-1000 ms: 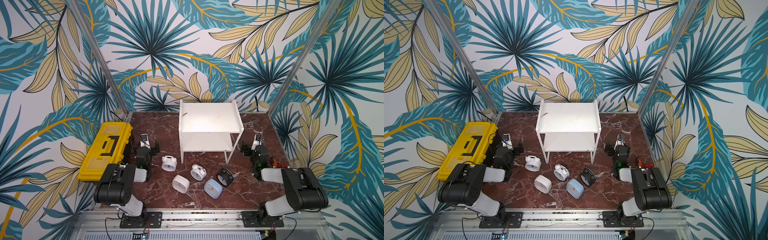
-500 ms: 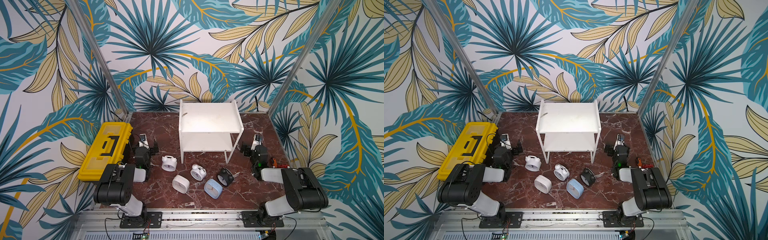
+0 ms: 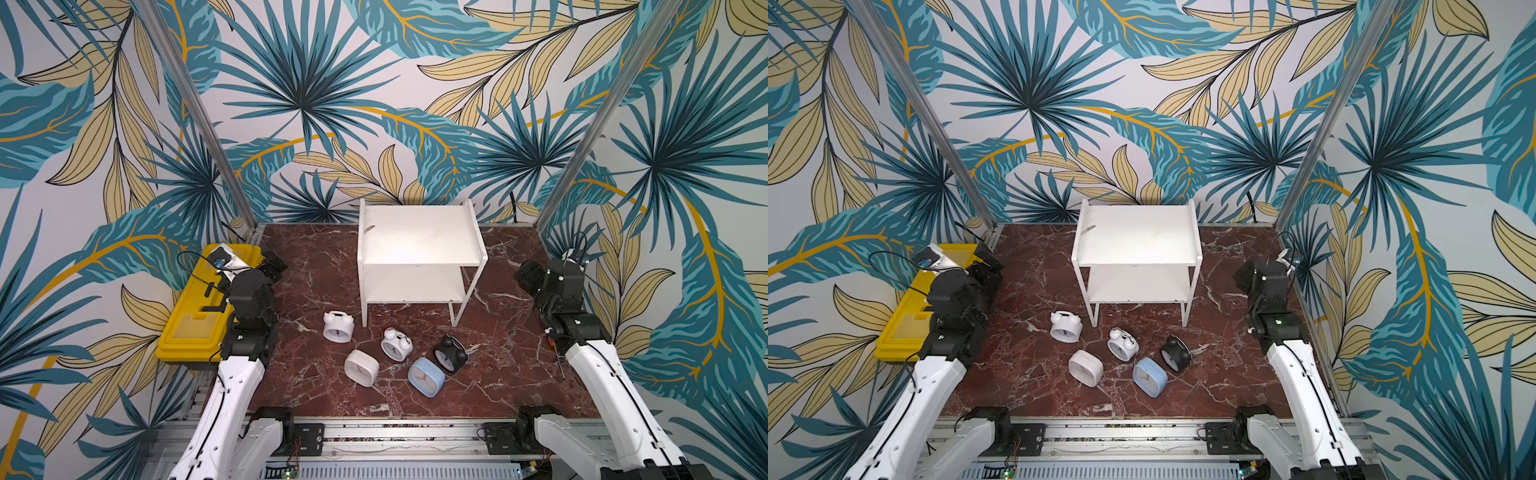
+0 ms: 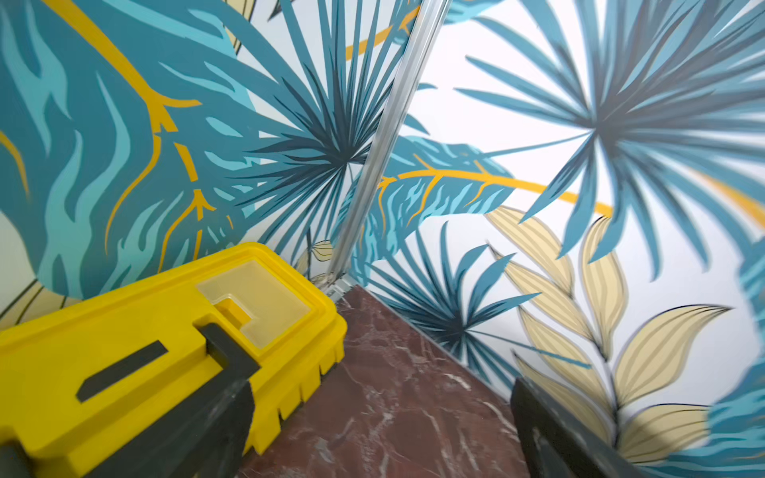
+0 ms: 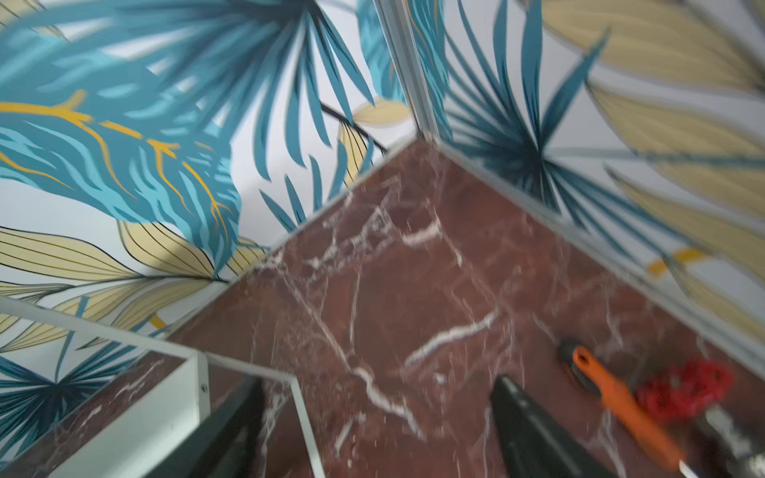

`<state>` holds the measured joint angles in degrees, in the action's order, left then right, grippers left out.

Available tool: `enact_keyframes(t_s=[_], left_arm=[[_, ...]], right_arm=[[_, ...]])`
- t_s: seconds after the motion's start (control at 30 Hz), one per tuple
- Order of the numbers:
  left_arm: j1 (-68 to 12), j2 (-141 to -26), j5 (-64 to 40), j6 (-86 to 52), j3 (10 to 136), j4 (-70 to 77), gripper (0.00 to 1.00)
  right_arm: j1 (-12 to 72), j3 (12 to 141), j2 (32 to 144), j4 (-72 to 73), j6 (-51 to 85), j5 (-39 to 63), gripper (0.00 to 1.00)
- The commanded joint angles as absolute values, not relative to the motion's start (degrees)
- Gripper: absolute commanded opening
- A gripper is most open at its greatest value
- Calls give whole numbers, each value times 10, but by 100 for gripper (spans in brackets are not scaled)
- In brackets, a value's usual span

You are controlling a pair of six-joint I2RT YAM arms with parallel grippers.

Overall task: Place the alarm clocks on the shelf by style
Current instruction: Pick up the alarm from the center of the board.

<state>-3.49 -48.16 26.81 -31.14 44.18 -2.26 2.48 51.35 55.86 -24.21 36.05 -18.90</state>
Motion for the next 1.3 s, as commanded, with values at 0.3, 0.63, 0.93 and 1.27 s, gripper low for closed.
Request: enact_keyframes(t_s=[0.3, 0.63, 0.93, 1.27], left_arm=[[-377, -472, 267, -478, 420, -353, 99], [-385, -411, 253, -429, 396, -299, 100], [-384, -409, 206, -424, 374, -259, 100], [-383, -403, 176, -411, 374, -244, 97]], right_arm=[[321, 532, 459, -556, 420, -174, 44], [519, 457, 508, -401, 409, -234, 63], [538, 447, 572, -379, 391, -261, 54], [528, 453, 593, -429, 393, -289, 53]])
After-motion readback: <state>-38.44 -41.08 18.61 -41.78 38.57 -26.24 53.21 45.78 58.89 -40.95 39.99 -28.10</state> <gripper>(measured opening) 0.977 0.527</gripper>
